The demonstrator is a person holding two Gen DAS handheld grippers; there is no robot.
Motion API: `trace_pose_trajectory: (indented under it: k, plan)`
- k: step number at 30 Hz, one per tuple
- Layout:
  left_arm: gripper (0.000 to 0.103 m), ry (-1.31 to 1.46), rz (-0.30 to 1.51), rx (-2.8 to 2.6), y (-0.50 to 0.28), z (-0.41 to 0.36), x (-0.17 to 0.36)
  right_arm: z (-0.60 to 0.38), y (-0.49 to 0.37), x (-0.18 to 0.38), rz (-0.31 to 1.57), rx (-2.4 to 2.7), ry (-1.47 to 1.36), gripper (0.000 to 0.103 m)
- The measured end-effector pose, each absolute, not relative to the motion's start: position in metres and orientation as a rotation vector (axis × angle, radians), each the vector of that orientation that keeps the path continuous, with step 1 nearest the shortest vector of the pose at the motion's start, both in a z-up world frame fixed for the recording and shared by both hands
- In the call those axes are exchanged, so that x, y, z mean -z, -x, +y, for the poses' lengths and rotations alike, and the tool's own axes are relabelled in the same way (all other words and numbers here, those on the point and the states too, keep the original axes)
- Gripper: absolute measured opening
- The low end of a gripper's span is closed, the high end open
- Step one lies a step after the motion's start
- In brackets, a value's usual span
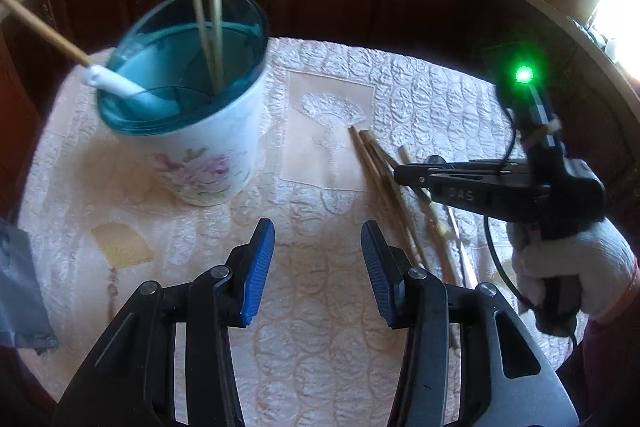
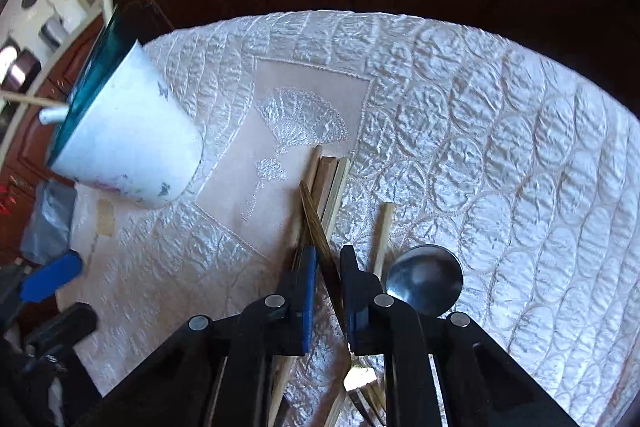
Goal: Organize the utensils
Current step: 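Grasp a wooden chopstick with the left tool while the right tool grasps the gold fork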
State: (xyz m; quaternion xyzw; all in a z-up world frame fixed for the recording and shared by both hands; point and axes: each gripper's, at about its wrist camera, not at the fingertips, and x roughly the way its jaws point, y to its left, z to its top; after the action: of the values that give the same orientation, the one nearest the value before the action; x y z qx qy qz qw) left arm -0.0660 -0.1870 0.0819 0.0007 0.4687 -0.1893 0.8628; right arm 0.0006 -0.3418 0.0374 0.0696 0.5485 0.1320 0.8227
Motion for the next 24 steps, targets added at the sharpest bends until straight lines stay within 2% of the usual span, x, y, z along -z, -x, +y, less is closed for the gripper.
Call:
trace_pose_trajectory:
  k: [9, 18, 24]
  plan:
    - [0.043, 0.057, 1.059, 0.472, 0.027, -0.220, -0.061, -0.379, 0.040, -0.048, 1.119, -0.260, -0.351, 0.007]
    - [0.022, 0.017, 1.133, 0.493, 0.000, -0.255, -0.035, -0.401, 0.063, -0.048, 1.104, -0.237, -0.420, 0.007]
    - [0.021, 0.010, 1.147, 0.484, -0.015, -0.265, -0.028, -0.400, 0.063, -0.050, 1.097, -0.244, -0.416, 0.007]
